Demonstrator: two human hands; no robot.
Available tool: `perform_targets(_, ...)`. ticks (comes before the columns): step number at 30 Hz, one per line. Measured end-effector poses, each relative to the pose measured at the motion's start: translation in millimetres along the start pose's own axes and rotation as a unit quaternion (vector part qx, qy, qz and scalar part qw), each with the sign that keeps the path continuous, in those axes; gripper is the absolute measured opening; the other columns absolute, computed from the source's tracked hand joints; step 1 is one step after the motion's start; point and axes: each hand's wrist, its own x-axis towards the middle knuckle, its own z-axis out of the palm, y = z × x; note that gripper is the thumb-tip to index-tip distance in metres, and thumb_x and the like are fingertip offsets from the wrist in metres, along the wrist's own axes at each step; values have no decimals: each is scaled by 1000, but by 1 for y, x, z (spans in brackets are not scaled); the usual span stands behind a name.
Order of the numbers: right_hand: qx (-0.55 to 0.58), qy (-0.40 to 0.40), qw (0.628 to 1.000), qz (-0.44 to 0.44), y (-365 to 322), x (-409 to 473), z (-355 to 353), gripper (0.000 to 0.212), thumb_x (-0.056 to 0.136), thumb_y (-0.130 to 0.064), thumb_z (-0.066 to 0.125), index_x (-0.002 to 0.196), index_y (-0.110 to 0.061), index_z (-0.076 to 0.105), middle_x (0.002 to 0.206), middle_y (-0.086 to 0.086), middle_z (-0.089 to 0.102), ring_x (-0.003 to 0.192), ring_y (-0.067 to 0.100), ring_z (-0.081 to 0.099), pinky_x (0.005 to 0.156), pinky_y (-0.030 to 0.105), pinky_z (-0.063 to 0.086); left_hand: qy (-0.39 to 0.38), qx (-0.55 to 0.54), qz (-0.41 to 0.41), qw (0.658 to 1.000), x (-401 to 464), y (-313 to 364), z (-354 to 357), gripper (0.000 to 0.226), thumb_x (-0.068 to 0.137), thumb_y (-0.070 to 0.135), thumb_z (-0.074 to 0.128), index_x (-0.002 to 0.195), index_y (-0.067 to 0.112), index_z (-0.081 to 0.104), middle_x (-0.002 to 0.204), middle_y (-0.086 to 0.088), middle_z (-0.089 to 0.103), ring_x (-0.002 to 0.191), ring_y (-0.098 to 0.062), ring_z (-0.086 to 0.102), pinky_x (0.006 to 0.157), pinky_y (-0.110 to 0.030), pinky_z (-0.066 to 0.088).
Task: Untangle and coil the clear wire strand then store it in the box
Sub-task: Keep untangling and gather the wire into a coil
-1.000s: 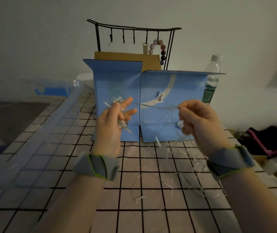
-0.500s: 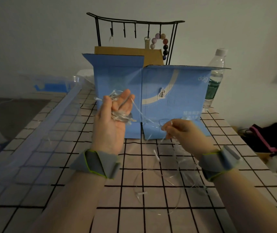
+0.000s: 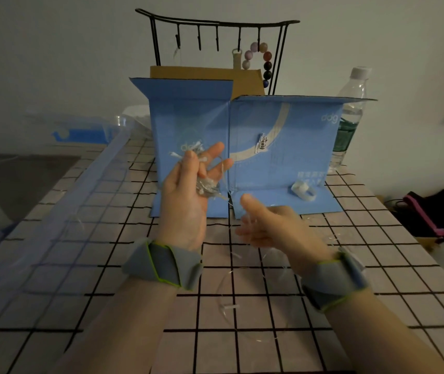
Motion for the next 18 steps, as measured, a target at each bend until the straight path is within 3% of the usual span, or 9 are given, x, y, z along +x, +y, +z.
perform_targets(2,5,-33,999,-7,1,2,8,74,61,-60,72,104,0,62,105,18,67,99,28,64,95,43,49,-6,20,2,1000,-3,0,2,37,99,27,30,67,12,39,98,3,72,84,-17,70,83,-28,53)
perform_targets(5,162,-55,985,-4,-1,9,18,42,82,-19,67,120,-9,52,110,10,68,100,16,65,96,31,48,-7,33,2,999,-5,0,3,38,99,26,31,64,13,38,98,2,73,61,-11,63,63,-22,52)
perform_targets(7,304,-69,950,-1,-6,9,15,30,88,-2,54,117,-5,52,88,9,67,73,14,65,77,24,55,-2,43,13,999,-4,1,2,39,99,26,31,62,13,37,99,0,72,51,-9,51,57,-20,46)
perform_targets(8,327,-74,942,-7,-8,7,12,23,90,1,47,111,-5,55,75,6,59,57,11,56,60,20,53,2,51,21,998,-3,2,1,39,99,25,31,62,13,37,98,-1,72,48,-9,45,53,-19,42)
perform_targets(10,240,-46,969,-29,-10,3,3,22,93,-3,41,96,-9,61,62,-1,44,44,5,33,41,16,33,16,82,37,996,0,4,-4,39,99,24,32,62,13,36,89,0,72,44,-7,33,47,-17,33)
perform_targets(12,99,1,993,-66,-10,-1,-8,23,92,-9,45,83,-13,66,52,-8,39,42,4,27,40,17,23,32,118,50,991,2,6,-7,39,99,22,34,60,13,36,77,2,71,42,-7,27,44,-18,26)
perform_targets(14,28,35,995,-94,-14,-5,-19,22,90,-10,52,72,-15,65,43,-13,41,40,3,29,39,15,24,39,153,59,986,3,7,-7,42,98,19,38,56,16,41,67,2,66,42,-7,27,43,-19,24)
perform_targets(16,7,50,992,-112,-17,-8,-29,23,89,-8,54,68,-15,62,39,-15,45,36,1,37,38,9,27,23,203,69,976,2,6,-6,48,97,19,41,51,25,51,67,-1,61,43,-5,31,44,-18,27)
perform_targets(18,7,70,991,-115,-17,-9,-37,26,88,-7,54,64,-17,61,39,-14,43,36,1,33,38,10,25,-3,267,82,960,-1,3,-7,47,96,23,43,52,29,55,66,0,59,46,-2,39,49,-15,34)
